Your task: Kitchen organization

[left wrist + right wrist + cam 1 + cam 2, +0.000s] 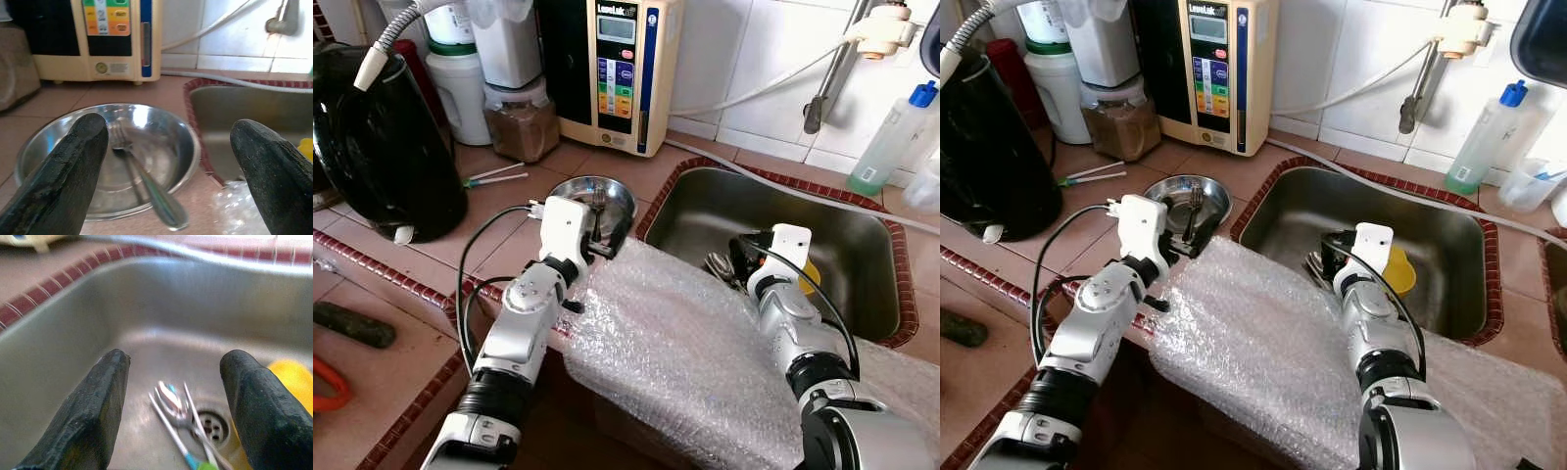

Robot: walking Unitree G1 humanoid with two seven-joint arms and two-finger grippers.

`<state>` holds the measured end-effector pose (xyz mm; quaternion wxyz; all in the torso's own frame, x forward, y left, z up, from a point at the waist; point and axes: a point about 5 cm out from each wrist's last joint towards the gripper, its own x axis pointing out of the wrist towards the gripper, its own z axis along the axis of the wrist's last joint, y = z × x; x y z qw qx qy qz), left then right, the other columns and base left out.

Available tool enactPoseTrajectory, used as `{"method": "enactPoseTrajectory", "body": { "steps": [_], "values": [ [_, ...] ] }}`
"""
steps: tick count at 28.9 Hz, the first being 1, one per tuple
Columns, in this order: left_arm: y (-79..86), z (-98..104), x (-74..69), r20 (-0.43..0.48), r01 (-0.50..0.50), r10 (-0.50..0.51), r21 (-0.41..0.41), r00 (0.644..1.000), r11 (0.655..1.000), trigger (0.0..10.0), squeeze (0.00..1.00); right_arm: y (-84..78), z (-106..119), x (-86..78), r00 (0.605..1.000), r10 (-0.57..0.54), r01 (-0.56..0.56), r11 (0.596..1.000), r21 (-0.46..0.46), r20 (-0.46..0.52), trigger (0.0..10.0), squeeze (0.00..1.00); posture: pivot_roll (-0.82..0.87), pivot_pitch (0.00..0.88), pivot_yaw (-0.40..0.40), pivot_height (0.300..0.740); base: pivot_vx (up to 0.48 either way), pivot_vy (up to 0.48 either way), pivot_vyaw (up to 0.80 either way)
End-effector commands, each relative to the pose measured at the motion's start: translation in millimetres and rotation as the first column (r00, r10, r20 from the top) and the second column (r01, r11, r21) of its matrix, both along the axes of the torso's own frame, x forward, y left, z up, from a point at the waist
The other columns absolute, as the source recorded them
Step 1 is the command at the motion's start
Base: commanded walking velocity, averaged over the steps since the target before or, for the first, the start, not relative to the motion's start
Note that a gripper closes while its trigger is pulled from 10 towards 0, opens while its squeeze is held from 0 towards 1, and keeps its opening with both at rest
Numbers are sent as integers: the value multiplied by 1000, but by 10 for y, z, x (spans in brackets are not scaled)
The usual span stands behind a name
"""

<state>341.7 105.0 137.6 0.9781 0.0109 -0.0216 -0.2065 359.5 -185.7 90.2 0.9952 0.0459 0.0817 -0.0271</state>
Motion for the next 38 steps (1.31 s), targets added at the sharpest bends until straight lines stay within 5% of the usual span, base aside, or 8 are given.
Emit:
{"method": "enactPoseTrajectory", "body": {
  "steps": [1, 4, 5, 6, 10, 23, 30, 38],
  "values": [
    [0, 25, 46, 12, -13, 13, 12, 1000, 1000, 10000, 937, -12, 75, 12, 999, 6, -4, 1000, -25, 47, 10000, 0, 13, 0, 7, 740, 0, 0, 0],
    [1, 23, 70, 14, -22, 22, 14, 1000, 1000, 10000, 749, -35, 95, 11, 998, -7, 6, 1000, 17, 66, 10000, 0, 7, 0, 10, 740, 0, 0, 0],
    [-4, 23, 81, 15, -24, 24, 16, 1000, 1000, 10000, 78, -40, 92, 9, 998, -11, 10, 1000, 10, 66, 10000, 0, 4, 0, 11, 740, 0, 0, 0],
    [-9, 17, 94, 16, -25, 25, 21, 1000, 999, 10000, 0, -38, 87, 5, 998, -16, 15, 1000, 24, 66, 10000, 0, 4, 0, 11, 740, 0, 0, 0],
    [-9, -27, 113, 0, -33, 33, 35, 999, 999, 10000, 0, -42, 76, -9, 997, -34, 30, 998, 57, 71, 10000, 0, 1, 0, 12, 740, 0, 0, 0],
    [53, -194, 109, -34, -52, 55, 92, 998, 994, 10000, 0, 282, 212, -64, 964, 213, -222, 974, 43, 161, 10000, 0, -1, 0, 12, 740, 0, 0, 0],
    [99, -216, 93, -26, -61, 64, 98, 998, 993, 10000, 0, 551, 241, -229, 875, 450, -460, 888, 17, 178, 10000, 0, -1, 0, 10, 740, 0, 0, 0],
    [60, -225, 86, -21, -49, 51, 103, 998, 993, 10000, 0, 710, 376, -360, 784, 562, -586, 811, 12, 263, 10000, 0, -5, 0, 7, 740, 0, 0, 0]
  ]
}}
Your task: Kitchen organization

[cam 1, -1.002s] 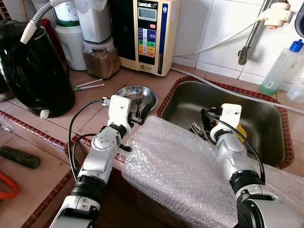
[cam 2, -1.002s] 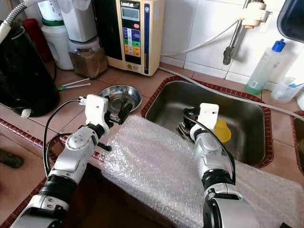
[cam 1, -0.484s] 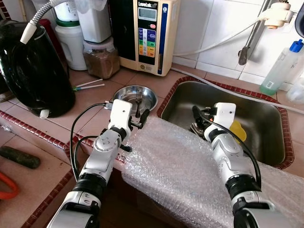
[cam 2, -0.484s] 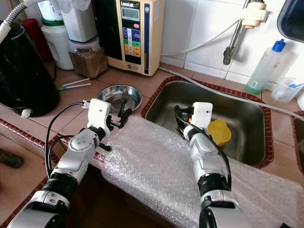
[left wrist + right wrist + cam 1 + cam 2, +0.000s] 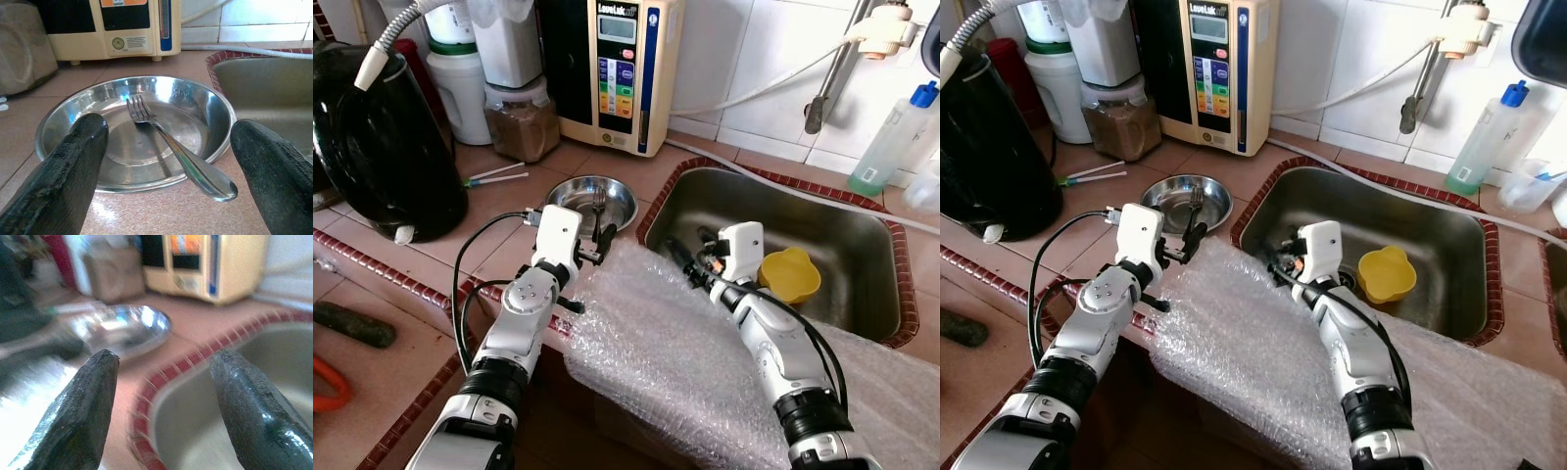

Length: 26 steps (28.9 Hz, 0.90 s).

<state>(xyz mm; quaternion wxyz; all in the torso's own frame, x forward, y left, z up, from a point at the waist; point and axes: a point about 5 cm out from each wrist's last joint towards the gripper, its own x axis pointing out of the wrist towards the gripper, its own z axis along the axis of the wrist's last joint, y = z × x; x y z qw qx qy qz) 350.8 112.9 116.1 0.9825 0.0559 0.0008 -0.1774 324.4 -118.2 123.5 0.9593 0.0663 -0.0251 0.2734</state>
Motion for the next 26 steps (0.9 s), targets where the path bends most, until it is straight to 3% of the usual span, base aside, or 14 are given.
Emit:
{"method": "enactPoseTrajectory", "body": {
  "steps": [1, 3, 4, 5, 6, 7, 13, 14, 26],
  "values": [
    [-33, -14, -8, -1, 16, -16, 5, 1000, 1000, 10000, 0, 56, 70, -28, 999, 44, -44, 999, 15, 24, 10000, 0, -6, 0, 7, 740, 0, 0, 0],
    [-42, -17, -10, -3, 20, -20, 2, 1000, 1000, 10000, 0, 61, 86, -42, 998, 50, -51, 999, 17, 26, 10000, 0, -6, 0, 5, 740, 0, 0, 0],
    [-47, -19, -11, -4, 23, -23, -1, 1000, 1000, 4314, 0, 67, 100, -50, 998, 57, -57, 998, 14, 33, 10000, 0, -7, 0, 5, 740, 0, 0, 0],
    [-50, -22, -13, -6, 26, -26, -4, 1000, 1000, 4314, 0, 75, 110, -57, 997, 64, -64, 998, 15, 39, 10000, 0, -7, 0, 5, 740, 0, 0, 0],
    [-51, -24, -14, -7, 28, -28, -6, 1000, 1000, 392, 0, 80, 117, -64, 997, 69, -70, 997, 16, 41, 10000, 0, -7, 0, 5, 740, 0, 0, 0],
    [-58, -29, -20, -11, 40, -40, -12, 999, 999, 0, 0, 85, 118, -70, 996, 76, -76, 997, 5, 41, 10000, 0, -6, 0, 3, 740, 0, 0, 0],
    [-64, -45, -32, -27, 57, -57, -19, 998, 998, 0, 0, 132, 93, -105, 991, 129, -127, 989, -75, 25, 10000, 0, -3, 0, 0, 740, 0, 0, 0],
    [-62, -38, -32, -26, 59, -59, -19, 998, 998, 0, 0, 154, 82, -124, 985, 169, -165, 979, -120, 22, 10000, 0, -1, 0, 0, 740, 0, 0, 0],
    [-23, -14, -18, -38, 47, -47, -4, 998, 999, 0, 0, 232, 47, -201, 961, 275, -275, 949, -152, -20, 10000, 0, 3, 0, -2, 740, 0, 0, 0]
  ]
}}
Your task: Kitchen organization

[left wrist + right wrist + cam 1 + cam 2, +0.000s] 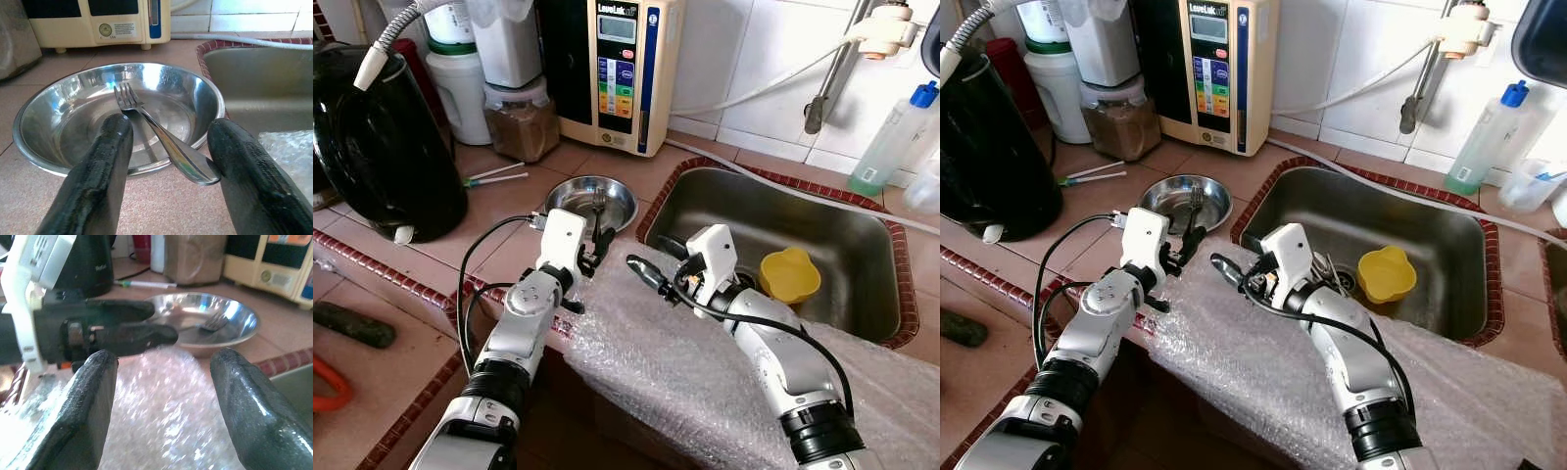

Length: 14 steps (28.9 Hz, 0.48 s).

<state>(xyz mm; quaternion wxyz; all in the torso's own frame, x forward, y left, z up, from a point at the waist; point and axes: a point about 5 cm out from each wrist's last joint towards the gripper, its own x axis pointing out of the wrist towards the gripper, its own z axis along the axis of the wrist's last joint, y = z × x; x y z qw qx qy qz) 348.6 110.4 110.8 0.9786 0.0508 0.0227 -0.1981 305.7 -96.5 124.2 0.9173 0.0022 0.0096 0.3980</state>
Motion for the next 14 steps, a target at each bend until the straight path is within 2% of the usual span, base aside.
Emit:
{"method": "enactPoseTrajectory", "body": {
  "steps": [1, 14],
  "values": [
    [-1, 33, 1, 2, 11, -11, 0, 1000, 1000, 0, 0, 13, 40, -15, 1000, 17, -17, 1000, -11, 13, 10000, 0, 2, 0, -1, 740, 0, 0, 0],
    [9, 14, -10, -12, 4, -3, 2, 1000, 1000, 0, 0, 26, 9, -27, 1000, 17, -17, 999, -27, 2, 10000, 0, 2, 0, 0, 740, 0, 0, 0]
  ]
}}
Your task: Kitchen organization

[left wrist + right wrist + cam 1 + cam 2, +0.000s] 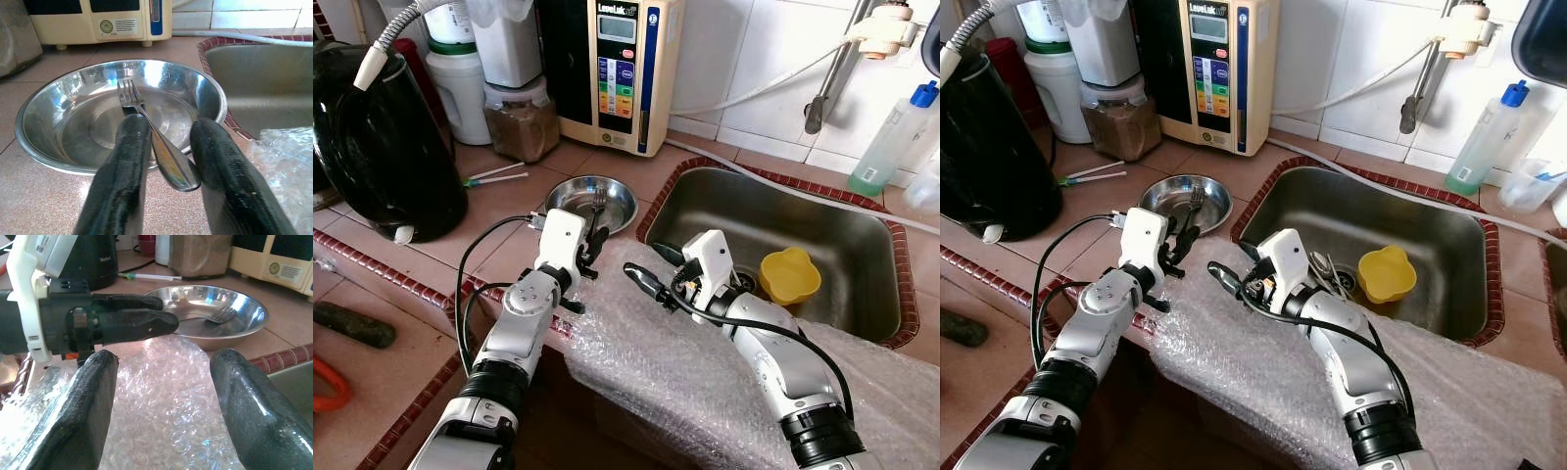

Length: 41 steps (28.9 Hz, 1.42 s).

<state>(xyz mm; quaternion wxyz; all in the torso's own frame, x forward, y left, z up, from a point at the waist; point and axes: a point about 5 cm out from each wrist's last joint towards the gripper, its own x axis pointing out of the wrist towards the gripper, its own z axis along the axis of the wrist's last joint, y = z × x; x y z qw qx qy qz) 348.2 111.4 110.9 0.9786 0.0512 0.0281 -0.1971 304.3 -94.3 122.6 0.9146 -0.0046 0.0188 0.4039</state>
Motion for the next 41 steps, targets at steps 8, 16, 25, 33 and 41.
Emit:
{"method": "enactPoseTrajectory", "body": {
  "steps": [8, 16, 25, 33, 41],
  "values": [
    [27, 17, -11, -4, 2, -2, 2, 1000, 1000, 0, 0, 4, 26, 0, 1000, -5, 5, 1000, -9, 11, 10000, 0, 4, 0, 2, 740, 0, 0, 0],
    [89, 83, 0, 40, -51, 51, -9, 998, 999, 0, 0, 9, 15, -3, 1000, -7, 7, 1000, -12, 11, 10000, 0, 4, 0, 1, 740, 0, 0, 0],
    [142, 286, 2, 174, -115, 128, -83, 976, 990, 0, 0, -3, 19, 23, 1000, -26, 26, 1000, -12, 16, 10000, 0, 5, 0, 1, 740, 0, 0, 0],
    [82, 455, -18, 260, -92, 127, -142, 957, 985, 0, 0, -26, 26, 59, 998, -56, 57, 998, -17, 21, 10000, 0, 6, 0, -4, 740, 0, 0, 0],
    [-345, 611, -225, 358, 194, -119, -181, 926, 964, 0, 0, -264, 142, 358, 943, -314, 329, 930, 165, -110, 10000, 0, 13, 0, -8, 740, 0, 0, 0]
  ]
}}
